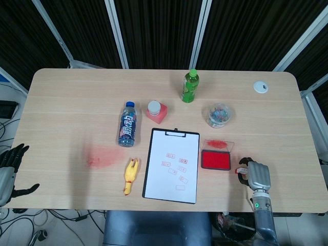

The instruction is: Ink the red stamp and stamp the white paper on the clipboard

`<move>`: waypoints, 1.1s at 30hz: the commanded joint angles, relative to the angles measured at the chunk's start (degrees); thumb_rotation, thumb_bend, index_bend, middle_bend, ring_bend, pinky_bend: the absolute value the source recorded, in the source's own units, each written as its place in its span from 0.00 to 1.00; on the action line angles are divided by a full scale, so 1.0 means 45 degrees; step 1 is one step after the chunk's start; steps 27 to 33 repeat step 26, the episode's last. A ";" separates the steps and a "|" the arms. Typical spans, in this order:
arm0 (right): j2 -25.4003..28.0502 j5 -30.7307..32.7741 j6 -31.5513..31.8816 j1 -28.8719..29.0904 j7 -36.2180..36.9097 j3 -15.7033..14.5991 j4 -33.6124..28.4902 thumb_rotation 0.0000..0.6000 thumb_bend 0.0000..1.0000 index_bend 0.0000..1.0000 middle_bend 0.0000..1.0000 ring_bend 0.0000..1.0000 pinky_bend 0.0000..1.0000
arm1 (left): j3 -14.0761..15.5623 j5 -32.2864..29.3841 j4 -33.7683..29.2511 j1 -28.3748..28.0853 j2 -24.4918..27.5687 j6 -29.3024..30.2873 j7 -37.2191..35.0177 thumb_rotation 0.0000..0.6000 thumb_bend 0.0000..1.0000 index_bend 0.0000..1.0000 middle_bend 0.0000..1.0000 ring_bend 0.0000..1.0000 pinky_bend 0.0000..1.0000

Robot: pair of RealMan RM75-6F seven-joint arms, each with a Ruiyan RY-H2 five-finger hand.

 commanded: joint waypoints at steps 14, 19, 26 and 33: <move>0.2459 -0.1379 0.1292 -0.0396 -0.0825 -0.0354 -0.3115 1.00 0.18 0.00 0.00 0.01 0.20 | 0.0013 0.0156 0.0082 0.0012 0.0008 0.0091 0.0015 1.00 0.00 0.00 0.00 0.00 0.00; 0.4636 -0.2925 0.2423 -0.1022 -0.0250 -0.0653 -0.4617 1.00 0.16 0.00 0.00 0.00 0.19 | 0.0044 0.0212 0.0155 0.0044 0.0020 0.0156 0.0150 1.00 0.00 0.00 0.00 0.00 0.00; 0.6614 -0.5000 0.3946 -0.2138 0.1264 -0.1476 -0.4063 1.00 0.13 0.00 0.00 0.00 0.18 | 0.0058 0.0120 0.0146 0.0102 -0.0026 0.0286 0.0969 1.00 0.00 0.00 0.00 0.00 0.00; 0.6614 -0.5000 0.3946 -0.2138 0.1264 -0.1476 -0.4063 1.00 0.13 0.00 0.00 0.00 0.18 | 0.0058 0.0120 0.0146 0.0102 -0.0026 0.0286 0.0969 1.00 0.00 0.00 0.00 0.00 0.00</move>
